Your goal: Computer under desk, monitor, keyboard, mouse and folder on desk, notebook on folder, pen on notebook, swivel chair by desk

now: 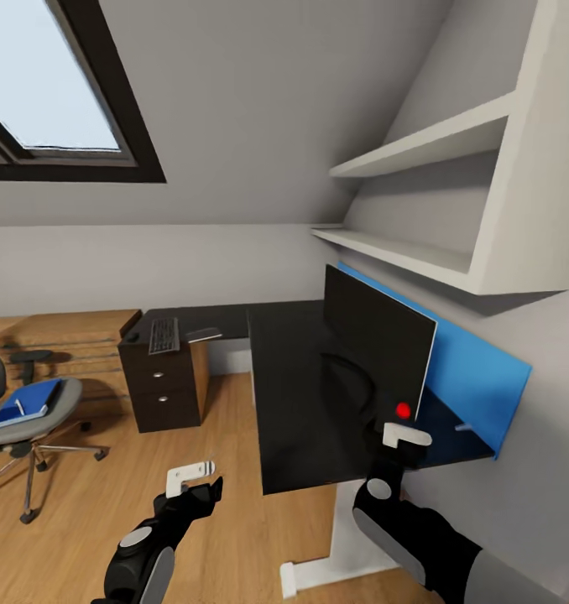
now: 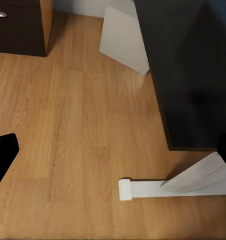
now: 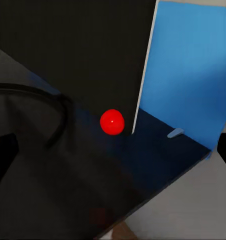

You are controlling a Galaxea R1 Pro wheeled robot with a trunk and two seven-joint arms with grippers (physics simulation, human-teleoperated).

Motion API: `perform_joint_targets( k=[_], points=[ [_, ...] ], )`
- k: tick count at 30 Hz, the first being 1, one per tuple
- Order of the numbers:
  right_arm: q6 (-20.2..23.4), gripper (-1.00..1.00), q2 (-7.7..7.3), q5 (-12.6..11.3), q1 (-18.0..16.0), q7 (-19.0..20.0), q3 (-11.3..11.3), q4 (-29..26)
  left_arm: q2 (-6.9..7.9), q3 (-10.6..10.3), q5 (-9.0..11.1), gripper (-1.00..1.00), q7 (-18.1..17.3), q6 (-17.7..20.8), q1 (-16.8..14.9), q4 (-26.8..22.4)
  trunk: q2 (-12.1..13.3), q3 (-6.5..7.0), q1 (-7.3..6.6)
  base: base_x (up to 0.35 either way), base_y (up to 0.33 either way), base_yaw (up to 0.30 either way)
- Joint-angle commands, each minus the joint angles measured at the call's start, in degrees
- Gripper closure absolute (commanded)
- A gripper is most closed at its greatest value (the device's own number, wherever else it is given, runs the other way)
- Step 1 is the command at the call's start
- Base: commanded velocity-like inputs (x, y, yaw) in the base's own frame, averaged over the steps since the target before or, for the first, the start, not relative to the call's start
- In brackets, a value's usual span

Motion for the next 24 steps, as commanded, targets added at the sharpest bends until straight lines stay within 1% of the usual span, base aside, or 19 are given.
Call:
perform_joint_targets(
  k=[1, 4, 6, 7, 9, 10, 12, 15, 16, 17, 18, 19, 21, 24],
  points=[
    [-0.62, -1.0, -0.06, -0.49, -0.12, -0.2, 0.27, -0.06, 0.01, -0.04, 0.59, -1.0, 0.52, 0.19, -0.04, -0.06, -0.07, -0.09, -0.02, -0.281, 0.209, 0.0],
    [-0.79, -1.0, 0.06, -0.43, -0.12, -0.2, 0.42, -0.06, 0.01, 0.11, 0.57, -1.0, 0.55, 0.16, -0.04, -0.08, -0.07, -0.09, -0.02, -0.183, 0.266, 0.0],
    [-0.81, -1.0, 0.57, -0.42, -0.12, -0.2, 0.42, 0.16, 0.01, 0.07, 0.57, -1.0, 0.57, 0.15, -0.04, -0.12, -0.07, -0.09, -0.02, -0.043, 0.316, 0.072],
    [-0.81, -1.0, 1.75, -0.42, -0.12, -0.2, 0.36, 1.42, 0.01, 0.05, 0.57, -1.0, 0.59, 0.11, -0.04, -0.14, -0.07, -0.09, -0.02, -0.011, 0.327, 0.223],
    [-0.83, -1.0, 2.24, -0.38, -0.12, -0.2, 0.33, 2.15, 0.01, 0.05, 0.56, -1.0, 0.59, 0.09, -0.04, -0.15, -0.07, -0.09, -0.02, -0.008, 0.328, 0.238],
    [-1.01, -1.0, 2.96, -0.21, -0.12, -0.17, 0.28, 3.27, 0.01, 0.04, 0.55, -1.0, 0.59, 0.08, -0.04, -0.15, -0.07, -0.09, -0.02, -0.004, 0.33, 0.259],
    [-1.23, -1.0, 3.39, 0.22, -0.12, -0.14, 0.27, 3.96, 0.01, 0.04, 0.54, -1.0, 0.59, 0.07, -0.04, -0.15, -0.07, -0.09, -0.02, -0.003, 0.33, 0.264],
    [-2.07, -1.0, 5.35, 3.28, -0.12, -0.14, 0.27, 6.54, 0.01, -0.01, 0.49, -1.0, 0.59, 0.07, -0.04, -0.15, -0.07, -0.15, -0.02, 0.032, 0.331, 0.272],
    [-2.19, -1.0, 5.71, 3.68, -0.12, -0.13, 0.26, 7.0, 0.01, -0.02, 0.49, -1.0, 0.59, 0.07, -0.04, -0.15, -0.07, -0.17, -0.02, 0.073, 0.33, 0.272],
    [-2.45, -1.0, 6.5, 4.33, -0.12, -0.12, 0.25, 8.02, 0.01, -0.03, 0.48, -1.0, 0.59, 0.07, -0.04, -0.15, -0.07, -0.2, -0.02, 0.1, 0.327, 0.27],
    [-2.6, -1.0, 6.9, 4.59, -0.12, -0.12, 0.25, 8.57, 0.01, -0.03, 0.48, -1.0, 0.59, 0.06, -0.04, -0.15, -0.07, -0.23, -0.02, 0.113, 0.325, 0.269],
    [-3.07, -1.0, 8.0, 5.2, -0.12, -0.12, 0.25, 10.26, 0.01, -0.04, 0.48, -1.0, 0.59, 0.06, -0.04, -0.15, -0.07, -0.27, -0.02, 0.145, 0.319, 0.266],
    [-3.53, -1.0, 8.94, 5.55, -0.12, -0.11, 0.25, 11.83, 0.01, -0.05, 0.45, -1.0, 0.59, 0.06, -0.04, -0.15, -0.07, -0.35, -0.02, 0.161, 0.314, 0.264],
    [-4.17, -1.0, 9.86, 5.79, -0.12, 0.67, 0.24, 13.35, 0.01, -0.13, 0.43, -1.0, 0.61, 0.06, -0.04, -0.13, -0.07, -0.47, -0.02, 0.184, 0.307, 0.261]
  ],
)
